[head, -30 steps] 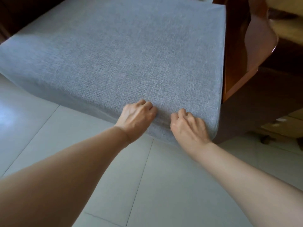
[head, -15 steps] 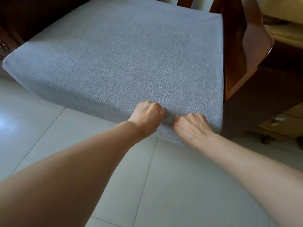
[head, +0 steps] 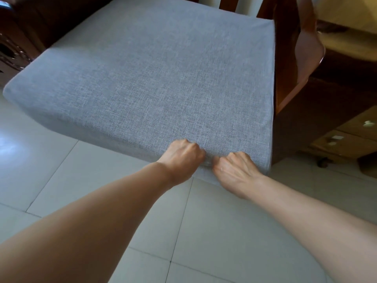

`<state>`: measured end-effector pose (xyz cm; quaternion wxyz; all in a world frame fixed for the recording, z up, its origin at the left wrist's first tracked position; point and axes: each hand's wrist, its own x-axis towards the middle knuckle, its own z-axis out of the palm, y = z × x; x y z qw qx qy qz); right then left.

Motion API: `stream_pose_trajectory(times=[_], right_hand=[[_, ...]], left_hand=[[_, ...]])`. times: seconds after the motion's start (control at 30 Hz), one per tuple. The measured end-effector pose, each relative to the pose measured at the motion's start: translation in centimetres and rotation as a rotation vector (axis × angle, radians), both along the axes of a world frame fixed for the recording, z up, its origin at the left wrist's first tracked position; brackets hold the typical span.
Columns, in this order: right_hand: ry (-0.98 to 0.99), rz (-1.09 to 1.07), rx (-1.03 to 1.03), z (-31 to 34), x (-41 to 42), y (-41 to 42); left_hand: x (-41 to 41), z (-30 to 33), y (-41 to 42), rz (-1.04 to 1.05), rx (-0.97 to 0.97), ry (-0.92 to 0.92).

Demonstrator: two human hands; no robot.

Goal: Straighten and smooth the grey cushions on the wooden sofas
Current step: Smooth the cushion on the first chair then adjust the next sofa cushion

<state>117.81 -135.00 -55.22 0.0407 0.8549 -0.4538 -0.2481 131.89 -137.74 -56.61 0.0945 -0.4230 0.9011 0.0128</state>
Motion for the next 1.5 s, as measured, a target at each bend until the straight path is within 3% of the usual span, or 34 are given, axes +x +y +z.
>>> stream_pose_trajectory(times=[0.23, 0.6, 0.97, 1.07, 1.5], right_hand=[[-0.009, 0.028, 0.086, -0.4, 0.7, 3.0], [-0.151, -0.257, 0.095, 4.6, 2.8, 0.6], [-0.350, -0.216, -0.017, 11.8, 9.7, -9.8], [-0.417, -0.208, -0.119, 12.0, 10.9, -13.4], [-0.564, -0.259, -0.114, 9.9, 14.8, -29.9]], left_hand=[[1.3, -0.1, 3.0, -0.006, 0.094, 0.008], [4.3, 3.9, 0.4, 0.190, 0.214, 0.095], [12.0, 11.2, -9.0, 0.301, 0.233, 0.037], [13.5, 12.3, -12.4, 0.348, 0.237, 0.021], [16.4, 12.7, -28.6, 0.423, 0.156, 0.064]])
